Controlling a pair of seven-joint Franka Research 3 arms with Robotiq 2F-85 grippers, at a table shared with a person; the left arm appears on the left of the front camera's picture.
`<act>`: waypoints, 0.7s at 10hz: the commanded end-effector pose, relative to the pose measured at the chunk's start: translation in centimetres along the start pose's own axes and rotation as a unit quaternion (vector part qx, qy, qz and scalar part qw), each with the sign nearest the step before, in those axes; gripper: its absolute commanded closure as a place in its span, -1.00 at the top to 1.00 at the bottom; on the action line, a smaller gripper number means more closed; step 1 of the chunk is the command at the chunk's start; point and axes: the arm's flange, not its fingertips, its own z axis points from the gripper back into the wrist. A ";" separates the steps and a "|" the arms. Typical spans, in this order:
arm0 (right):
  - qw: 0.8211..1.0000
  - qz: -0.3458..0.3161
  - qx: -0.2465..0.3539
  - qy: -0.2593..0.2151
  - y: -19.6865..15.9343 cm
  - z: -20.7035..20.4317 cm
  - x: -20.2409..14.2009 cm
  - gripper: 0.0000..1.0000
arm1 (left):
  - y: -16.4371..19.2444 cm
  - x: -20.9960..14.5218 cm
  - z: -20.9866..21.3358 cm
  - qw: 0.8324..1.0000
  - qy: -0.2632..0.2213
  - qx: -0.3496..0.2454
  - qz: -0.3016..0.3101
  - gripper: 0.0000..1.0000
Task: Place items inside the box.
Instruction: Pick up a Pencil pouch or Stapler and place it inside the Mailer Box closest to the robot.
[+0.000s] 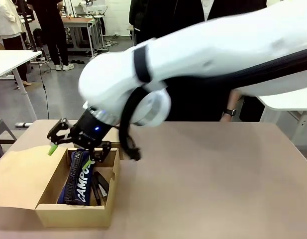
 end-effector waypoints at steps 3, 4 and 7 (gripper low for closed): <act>0.966 0.078 0.247 0.018 -12.8 14.3 -10.7 1.00 | 0.2 -0.2 0.0 1.000 0.000 -0.010 -0.007 1.00; 0.977 -0.004 0.205 -0.055 -12.7 13.0 -11.0 1.00 | 0.2 -0.2 0.0 1.000 0.000 -0.010 -0.007 1.00; 0.982 0.094 0.165 -0.001 1.8 7.5 -2.1 1.00 | 0.2 -0.2 0.0 1.000 0.000 -0.010 -0.007 1.00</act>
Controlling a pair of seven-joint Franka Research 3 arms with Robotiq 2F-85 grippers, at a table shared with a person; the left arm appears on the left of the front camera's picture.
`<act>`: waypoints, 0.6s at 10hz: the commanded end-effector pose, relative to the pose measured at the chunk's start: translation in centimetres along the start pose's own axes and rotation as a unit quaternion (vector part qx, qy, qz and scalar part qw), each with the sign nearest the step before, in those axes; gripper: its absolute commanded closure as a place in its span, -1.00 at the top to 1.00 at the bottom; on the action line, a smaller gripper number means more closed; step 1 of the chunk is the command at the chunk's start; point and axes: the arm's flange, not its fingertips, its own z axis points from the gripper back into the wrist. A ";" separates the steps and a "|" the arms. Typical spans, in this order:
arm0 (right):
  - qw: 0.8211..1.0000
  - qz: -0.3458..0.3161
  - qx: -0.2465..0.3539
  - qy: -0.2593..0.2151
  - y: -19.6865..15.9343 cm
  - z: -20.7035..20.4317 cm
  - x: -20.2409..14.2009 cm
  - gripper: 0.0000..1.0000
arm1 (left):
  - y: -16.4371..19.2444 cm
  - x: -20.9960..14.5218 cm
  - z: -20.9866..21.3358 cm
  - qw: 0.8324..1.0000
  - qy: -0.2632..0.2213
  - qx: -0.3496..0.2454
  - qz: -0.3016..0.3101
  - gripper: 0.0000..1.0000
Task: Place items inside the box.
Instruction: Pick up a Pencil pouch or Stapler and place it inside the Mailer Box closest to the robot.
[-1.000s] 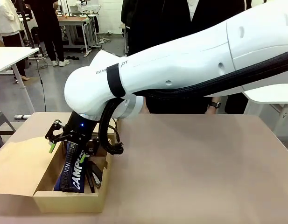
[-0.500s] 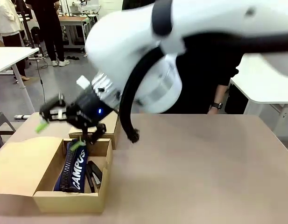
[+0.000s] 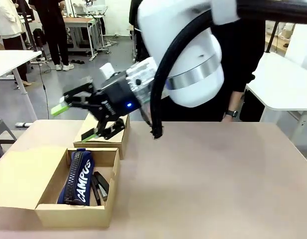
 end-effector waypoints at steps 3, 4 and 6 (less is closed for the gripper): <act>0.999 -0.027 0.026 -0.022 -0.9 3.1 1.7 1.00 | 0.2 -0.3 0.0 1.000 0.000 -0.010 -0.007 1.00; 0.995 -0.050 0.050 -0.070 -1.6 7.8 2.2 1.00 | 0.2 -0.3 0.0 1.000 0.000 -0.010 -0.007 1.00; 0.985 -0.098 0.100 -0.098 -3.8 18.1 0.5 1.00 | 0.2 -0.3 0.0 1.000 0.000 -0.010 -0.007 1.00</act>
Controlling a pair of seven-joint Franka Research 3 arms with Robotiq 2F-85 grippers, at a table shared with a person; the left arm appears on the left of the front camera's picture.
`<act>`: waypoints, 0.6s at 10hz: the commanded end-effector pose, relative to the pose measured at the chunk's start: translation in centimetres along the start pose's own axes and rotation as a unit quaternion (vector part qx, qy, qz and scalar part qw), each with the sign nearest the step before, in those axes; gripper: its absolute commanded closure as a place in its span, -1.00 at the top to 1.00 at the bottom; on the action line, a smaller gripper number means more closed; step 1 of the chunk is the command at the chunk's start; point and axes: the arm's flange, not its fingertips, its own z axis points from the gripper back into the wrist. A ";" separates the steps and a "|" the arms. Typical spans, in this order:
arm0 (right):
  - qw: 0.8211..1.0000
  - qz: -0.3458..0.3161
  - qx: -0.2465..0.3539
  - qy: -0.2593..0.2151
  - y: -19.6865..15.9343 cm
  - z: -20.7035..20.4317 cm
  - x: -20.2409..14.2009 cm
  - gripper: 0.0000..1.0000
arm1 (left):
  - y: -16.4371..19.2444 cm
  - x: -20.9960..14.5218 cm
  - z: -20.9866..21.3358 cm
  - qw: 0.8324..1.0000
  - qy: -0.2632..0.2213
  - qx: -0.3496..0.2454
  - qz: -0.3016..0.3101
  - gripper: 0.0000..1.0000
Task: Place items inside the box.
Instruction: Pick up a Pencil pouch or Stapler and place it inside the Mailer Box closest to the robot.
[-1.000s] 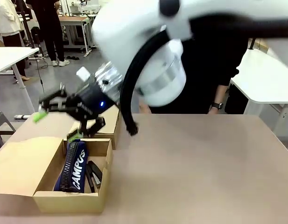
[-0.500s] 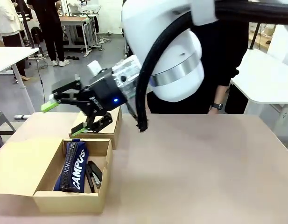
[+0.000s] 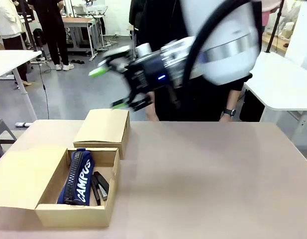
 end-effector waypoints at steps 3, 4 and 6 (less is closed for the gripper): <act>0.993 -0.037 0.110 0.009 -6.5 20.8 -6.2 1.00 | 0.1 -0.3 0.0 1.000 0.000 -0.010 -0.007 1.00; 0.990 -0.047 0.129 -0.012 -8.6 24.6 -8.0 1.00 | 0.1 -0.3 0.0 1.000 0.000 -0.010 -0.007 1.00; 0.982 -0.079 0.170 -0.012 -13.7 29.2 -11.4 1.00 | 0.1 -0.3 0.0 1.000 0.000 -0.010 -0.007 1.00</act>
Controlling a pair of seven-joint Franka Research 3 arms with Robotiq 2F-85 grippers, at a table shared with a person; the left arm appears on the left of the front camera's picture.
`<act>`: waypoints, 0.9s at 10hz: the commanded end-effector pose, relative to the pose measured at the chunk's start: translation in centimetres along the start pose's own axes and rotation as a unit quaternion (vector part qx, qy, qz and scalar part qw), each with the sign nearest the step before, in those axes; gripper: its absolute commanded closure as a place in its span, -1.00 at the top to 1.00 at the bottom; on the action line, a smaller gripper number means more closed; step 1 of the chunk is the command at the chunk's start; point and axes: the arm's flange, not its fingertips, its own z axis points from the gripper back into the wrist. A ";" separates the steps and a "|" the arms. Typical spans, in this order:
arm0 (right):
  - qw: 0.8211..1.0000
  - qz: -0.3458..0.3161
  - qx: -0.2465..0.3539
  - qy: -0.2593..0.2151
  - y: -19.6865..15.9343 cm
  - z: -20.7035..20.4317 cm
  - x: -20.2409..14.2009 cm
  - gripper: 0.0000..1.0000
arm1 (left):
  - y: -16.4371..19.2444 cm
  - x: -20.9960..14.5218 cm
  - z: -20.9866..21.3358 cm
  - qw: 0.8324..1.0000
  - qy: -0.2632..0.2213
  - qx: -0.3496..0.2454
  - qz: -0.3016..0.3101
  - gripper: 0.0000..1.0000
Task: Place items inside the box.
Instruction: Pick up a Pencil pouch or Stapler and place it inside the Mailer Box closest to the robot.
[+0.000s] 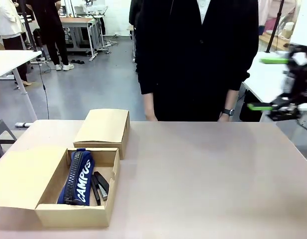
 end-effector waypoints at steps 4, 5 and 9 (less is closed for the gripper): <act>0.999 -0.032 0.033 0.006 -2.8 4.6 0.5 1.00 | 0.1 -0.2 -0.1 1.000 0.000 -0.010 -0.007 1.00; 0.999 -0.032 0.033 0.006 -2.8 4.6 0.5 1.00 | 0.1 -0.2 -0.1 1.000 0.000 -0.010 -0.007 1.00; 0.999 -0.032 0.033 0.006 -2.8 4.6 0.5 1.00 | 0.1 -0.2 -0.1 1.000 0.000 -0.010 -0.007 1.00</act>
